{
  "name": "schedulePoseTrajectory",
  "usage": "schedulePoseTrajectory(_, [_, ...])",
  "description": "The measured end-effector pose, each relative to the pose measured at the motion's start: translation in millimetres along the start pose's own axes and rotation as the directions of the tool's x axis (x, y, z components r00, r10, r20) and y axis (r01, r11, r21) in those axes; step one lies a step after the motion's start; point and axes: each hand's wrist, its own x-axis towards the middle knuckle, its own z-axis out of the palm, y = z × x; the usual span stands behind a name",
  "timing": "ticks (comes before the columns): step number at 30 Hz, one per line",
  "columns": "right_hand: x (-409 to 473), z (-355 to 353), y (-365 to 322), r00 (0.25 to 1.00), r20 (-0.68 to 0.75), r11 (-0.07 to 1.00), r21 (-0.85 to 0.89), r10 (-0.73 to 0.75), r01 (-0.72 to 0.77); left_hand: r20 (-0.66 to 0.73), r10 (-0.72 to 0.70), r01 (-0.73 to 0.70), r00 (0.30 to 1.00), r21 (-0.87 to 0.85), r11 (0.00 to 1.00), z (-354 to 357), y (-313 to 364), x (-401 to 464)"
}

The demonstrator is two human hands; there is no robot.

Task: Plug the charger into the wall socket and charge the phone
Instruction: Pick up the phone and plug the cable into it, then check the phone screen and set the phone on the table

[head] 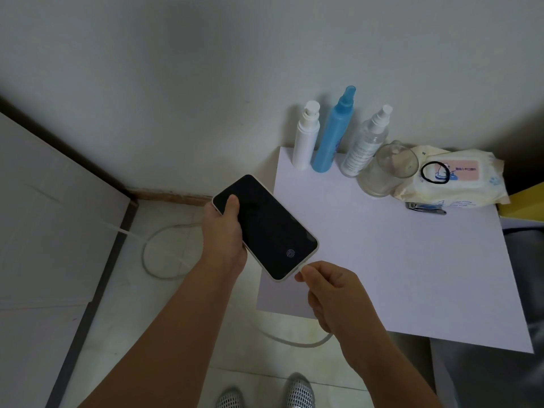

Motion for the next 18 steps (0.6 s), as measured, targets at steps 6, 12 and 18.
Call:
schedulePoseTrajectory(6, [-2.8, -1.2, 2.3, 0.986, 0.148, 0.997, -0.005, 0.077, -0.077, 0.034, 0.041, -0.042, 0.999, 0.052, 0.998, 1.9, 3.4, -3.0])
schedulePoseTrajectory(12, [-0.5, -13.4, -5.1, 0.993, 0.077, 0.979, 0.175, 0.091, -0.103, 0.136, 0.026, -0.048, 0.990, 0.161, 0.986, 8.4, 7.7, -12.4])
schedulePoseTrajectory(18, [6.9, -12.3, 0.7, 0.996, -0.051, 0.990, 0.114, -0.074, 0.079, 0.280, 0.036, -0.112, 0.959, 0.261, 0.959, 16.7, -0.3, -27.1])
